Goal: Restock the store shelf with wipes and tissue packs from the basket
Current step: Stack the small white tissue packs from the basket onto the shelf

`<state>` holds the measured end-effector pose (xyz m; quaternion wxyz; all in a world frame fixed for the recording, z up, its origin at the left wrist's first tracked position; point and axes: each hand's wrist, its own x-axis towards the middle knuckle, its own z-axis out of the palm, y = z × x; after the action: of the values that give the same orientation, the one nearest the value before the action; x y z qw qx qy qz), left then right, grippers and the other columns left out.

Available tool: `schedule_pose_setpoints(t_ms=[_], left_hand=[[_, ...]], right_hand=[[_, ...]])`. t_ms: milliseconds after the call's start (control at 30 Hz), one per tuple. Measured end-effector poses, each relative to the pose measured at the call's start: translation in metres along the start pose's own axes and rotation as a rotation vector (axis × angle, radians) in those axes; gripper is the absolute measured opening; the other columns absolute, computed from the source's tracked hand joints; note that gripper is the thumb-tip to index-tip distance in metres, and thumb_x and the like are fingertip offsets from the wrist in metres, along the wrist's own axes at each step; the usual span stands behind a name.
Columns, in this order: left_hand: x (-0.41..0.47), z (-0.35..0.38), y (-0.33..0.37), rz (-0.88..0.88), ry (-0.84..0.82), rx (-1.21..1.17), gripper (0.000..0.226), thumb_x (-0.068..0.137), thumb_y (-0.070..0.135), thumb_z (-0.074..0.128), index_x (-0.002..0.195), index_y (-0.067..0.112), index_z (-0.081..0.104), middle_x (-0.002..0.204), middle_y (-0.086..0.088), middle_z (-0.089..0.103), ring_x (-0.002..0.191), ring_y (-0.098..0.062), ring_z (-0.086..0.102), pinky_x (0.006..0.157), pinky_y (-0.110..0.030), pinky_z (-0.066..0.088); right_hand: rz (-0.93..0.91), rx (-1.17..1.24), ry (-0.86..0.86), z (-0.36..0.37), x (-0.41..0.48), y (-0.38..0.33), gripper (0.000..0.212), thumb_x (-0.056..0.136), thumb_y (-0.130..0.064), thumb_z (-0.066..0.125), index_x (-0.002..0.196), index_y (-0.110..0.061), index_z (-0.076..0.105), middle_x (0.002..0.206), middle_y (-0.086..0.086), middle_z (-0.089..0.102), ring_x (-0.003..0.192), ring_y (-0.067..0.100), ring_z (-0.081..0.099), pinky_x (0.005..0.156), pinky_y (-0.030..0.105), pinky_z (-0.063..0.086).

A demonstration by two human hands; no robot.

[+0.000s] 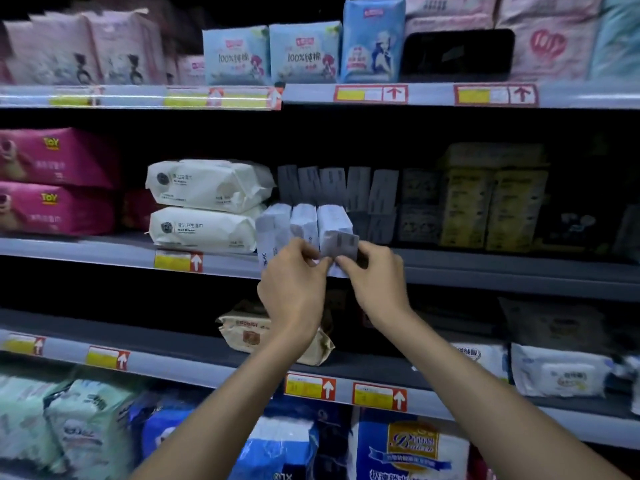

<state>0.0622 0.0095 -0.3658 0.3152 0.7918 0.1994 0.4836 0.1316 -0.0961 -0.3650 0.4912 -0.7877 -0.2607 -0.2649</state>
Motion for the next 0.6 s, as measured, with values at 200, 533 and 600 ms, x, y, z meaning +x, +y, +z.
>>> schedule_pose_setpoints(t_ms=[200,533,600], left_hand=[[-0.003,-0.004,-0.007,0.003,-0.082,-0.003,0.019,0.092,0.049,0.071,0.088,0.031,0.068,0.079,0.015,0.069,0.076,-0.008,0.066,0.061,-0.03,0.049],[-0.021,-0.025,-0.01,0.251,-0.439,0.191,0.062,0.086,0.045,0.07,0.142,0.031,0.048,0.134,0.01,0.059,0.118,-0.016,0.063,0.096,-0.044,0.054],[-0.028,-0.028,-0.011,0.28,-0.47,0.285,0.076,0.086,0.052,0.067,0.153,0.032,0.038,0.142,0.009,0.053,0.129,-0.018,0.057,0.102,-0.047,0.049]], right_hand=[[0.061,-0.058,0.001,-0.001,-0.006,-0.007,0.015,0.088,-0.031,0.075,0.086,-0.016,0.072,0.082,0.001,0.071,0.079,0.018,0.066,0.07,0.036,0.055],[0.111,0.137,-0.18,-0.038,-0.025,-0.01,0.031,0.088,-0.02,0.078,0.119,-0.022,0.074,0.101,-0.014,0.076,0.095,-0.001,0.07,0.091,0.026,0.058],[0.138,0.09,-0.211,-0.046,-0.033,-0.005,0.035,0.09,-0.022,0.076,0.125,-0.022,0.071,0.11,-0.009,0.075,0.102,0.005,0.069,0.096,0.034,0.057]])
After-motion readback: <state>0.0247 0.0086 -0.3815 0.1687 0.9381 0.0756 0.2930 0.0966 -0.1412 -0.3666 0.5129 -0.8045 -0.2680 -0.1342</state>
